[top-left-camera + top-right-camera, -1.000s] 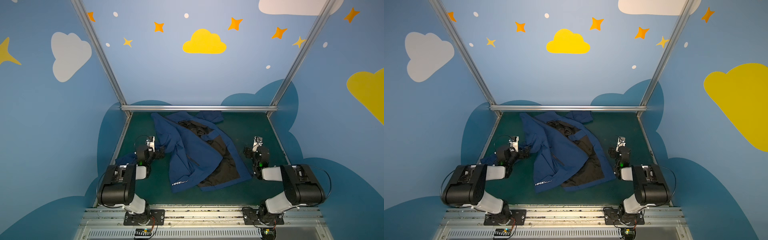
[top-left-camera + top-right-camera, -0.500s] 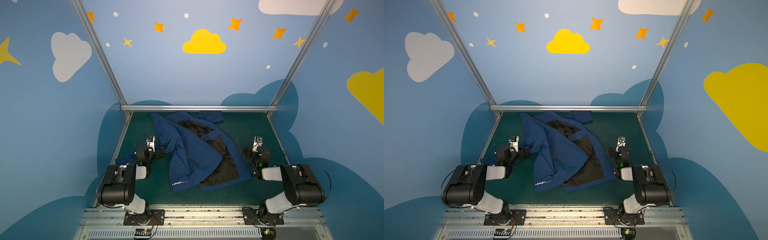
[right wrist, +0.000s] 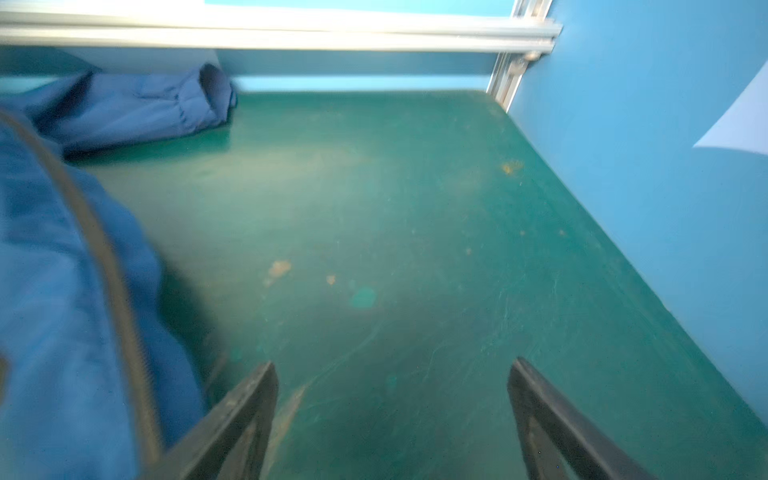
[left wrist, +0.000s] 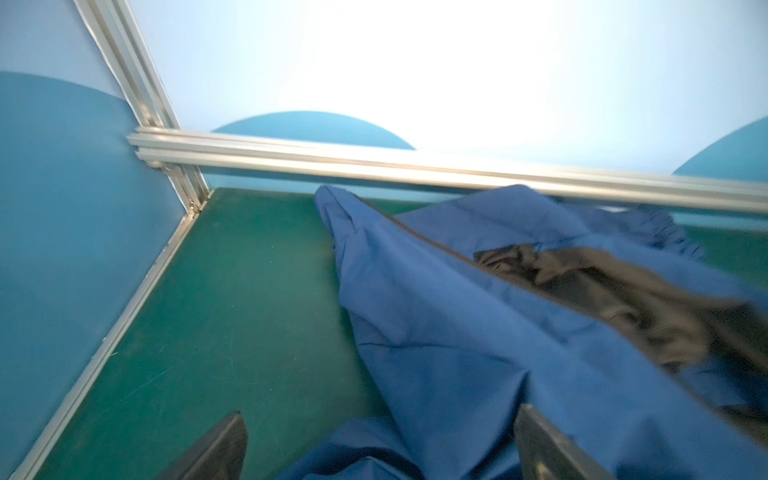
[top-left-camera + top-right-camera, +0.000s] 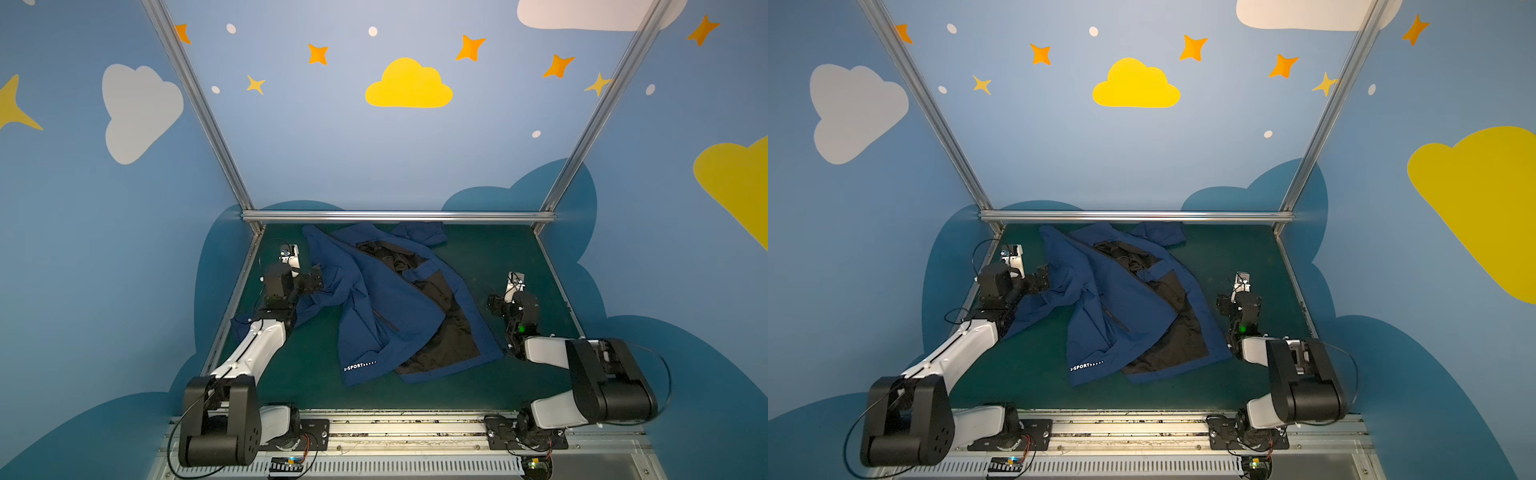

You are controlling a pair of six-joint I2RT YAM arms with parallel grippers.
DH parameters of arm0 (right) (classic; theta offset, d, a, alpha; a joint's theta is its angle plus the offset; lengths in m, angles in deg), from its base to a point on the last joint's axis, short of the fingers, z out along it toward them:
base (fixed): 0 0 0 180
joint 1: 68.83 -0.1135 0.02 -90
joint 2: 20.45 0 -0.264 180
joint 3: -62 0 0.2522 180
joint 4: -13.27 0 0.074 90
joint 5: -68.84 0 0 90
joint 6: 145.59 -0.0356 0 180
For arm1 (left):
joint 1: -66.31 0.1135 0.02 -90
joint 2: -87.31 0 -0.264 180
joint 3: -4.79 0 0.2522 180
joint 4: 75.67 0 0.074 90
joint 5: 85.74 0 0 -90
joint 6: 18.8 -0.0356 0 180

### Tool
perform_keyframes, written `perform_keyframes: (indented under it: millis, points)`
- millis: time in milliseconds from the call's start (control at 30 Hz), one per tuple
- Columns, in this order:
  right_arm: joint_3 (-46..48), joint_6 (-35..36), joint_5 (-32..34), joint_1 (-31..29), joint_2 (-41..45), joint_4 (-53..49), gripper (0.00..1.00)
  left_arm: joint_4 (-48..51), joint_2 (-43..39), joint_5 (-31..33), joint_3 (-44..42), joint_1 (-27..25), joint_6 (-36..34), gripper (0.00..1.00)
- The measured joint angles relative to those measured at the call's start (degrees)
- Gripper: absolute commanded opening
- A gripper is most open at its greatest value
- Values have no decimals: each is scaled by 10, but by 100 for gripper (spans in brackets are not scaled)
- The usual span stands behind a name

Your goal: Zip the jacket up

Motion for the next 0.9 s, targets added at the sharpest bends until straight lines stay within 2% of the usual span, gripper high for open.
perform_keyframes:
  millis: [133, 200, 300, 433, 533, 600, 667, 800, 900]
  points:
    - [-142, -25, -23, -15, 59, -199, 88, 86, -54, 15, 2, -67, 38, 99]
    - [-226, -42, -66, -16, 62, -292, 88, 122, -64, 16, 2, -98, 68, 99]
    - [-321, -64, -179, -17, 50, -412, 85, 159, -64, 12, 1, -132, 122, 99]
    - [-381, -74, -349, -37, -7, -522, 73, 183, -46, 8, 1, -179, 169, 99]
    - [-391, -66, -418, -57, -67, -585, 53, 194, -25, 3, 1, -198, 195, 99]
    - [-407, -63, -444, -68, -111, -626, 36, 199, -12, 1, 1, -202, 207, 99]
    - [-426, -56, -461, -72, -150, -657, 28, 203, -4, 0, 1, -205, 217, 99]
    - [-451, -45, -483, -76, -192, -683, 26, 205, 0, -3, 1, -209, 232, 99]
    - [-477, -34, -488, -78, -218, -694, 28, 208, 1, -5, 1, -212, 236, 99]
